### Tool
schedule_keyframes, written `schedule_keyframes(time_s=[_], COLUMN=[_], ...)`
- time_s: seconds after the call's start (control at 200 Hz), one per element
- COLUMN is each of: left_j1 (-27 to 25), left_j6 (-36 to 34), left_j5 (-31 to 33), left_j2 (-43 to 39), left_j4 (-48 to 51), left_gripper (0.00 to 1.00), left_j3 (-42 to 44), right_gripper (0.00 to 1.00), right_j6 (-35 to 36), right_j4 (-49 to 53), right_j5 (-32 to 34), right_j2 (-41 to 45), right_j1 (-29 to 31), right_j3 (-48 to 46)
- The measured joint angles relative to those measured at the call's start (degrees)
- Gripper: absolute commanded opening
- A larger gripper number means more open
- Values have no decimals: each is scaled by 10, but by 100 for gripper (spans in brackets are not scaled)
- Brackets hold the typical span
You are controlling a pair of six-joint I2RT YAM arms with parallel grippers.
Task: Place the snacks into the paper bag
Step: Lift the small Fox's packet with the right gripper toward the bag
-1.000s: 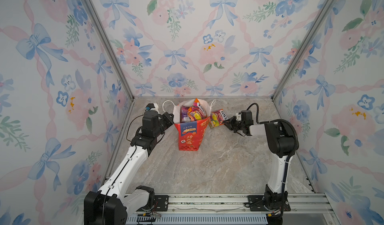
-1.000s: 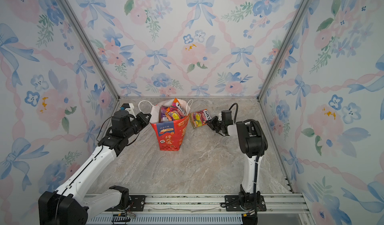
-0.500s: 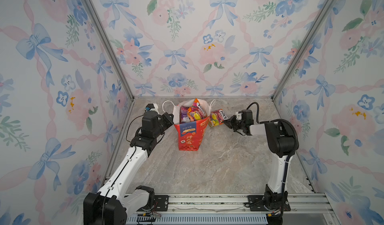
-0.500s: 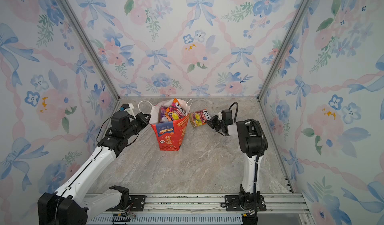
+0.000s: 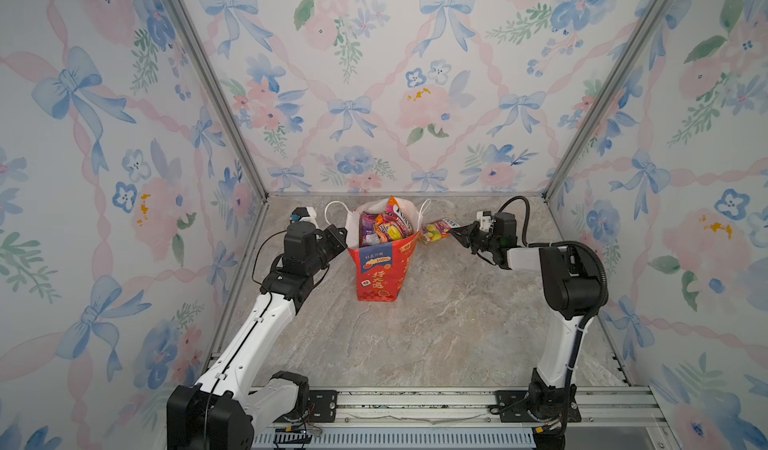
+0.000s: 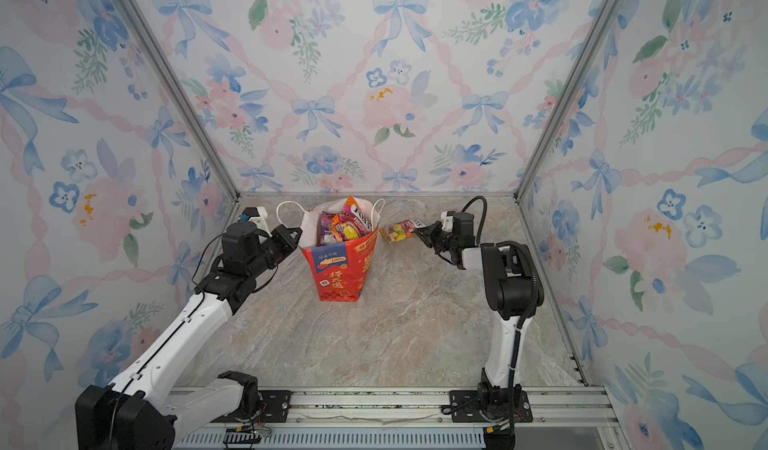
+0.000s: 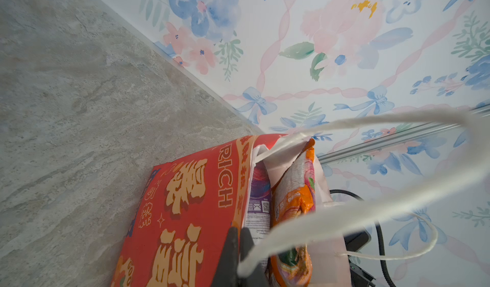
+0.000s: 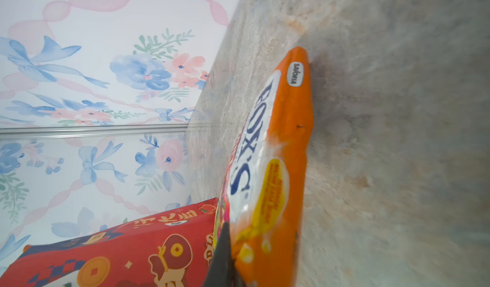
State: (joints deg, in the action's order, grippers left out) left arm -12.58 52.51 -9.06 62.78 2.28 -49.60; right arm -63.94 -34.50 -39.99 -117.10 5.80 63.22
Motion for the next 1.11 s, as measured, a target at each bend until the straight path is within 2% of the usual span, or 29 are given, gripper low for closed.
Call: schedule_keyframes(time_s=[0.22,0.535,0.73,0.94,1.105], left_j1=[0,0,0,0,0], left_j6=[0,0,0,0,0], left_j5=[0,0,0,-2,-3], left_j2=[0,0,0,-1,-1], left_j4=[0,0,0,0,0], left_gripper=[0,0,0,0,0], left_j3=[0,0,0,0,0], right_gripper=[0,0,0,0,0], right_j6=[-23,-13,30,109,163], right_j4=[-47,-35,67,238,348], right_j5=[-31,-73,-85,-95,-95], right_j2=[21,137,223,284,315], right_j1=[-12,-12,-12,5,46], right_j3=[-13,-7,42,183,283])
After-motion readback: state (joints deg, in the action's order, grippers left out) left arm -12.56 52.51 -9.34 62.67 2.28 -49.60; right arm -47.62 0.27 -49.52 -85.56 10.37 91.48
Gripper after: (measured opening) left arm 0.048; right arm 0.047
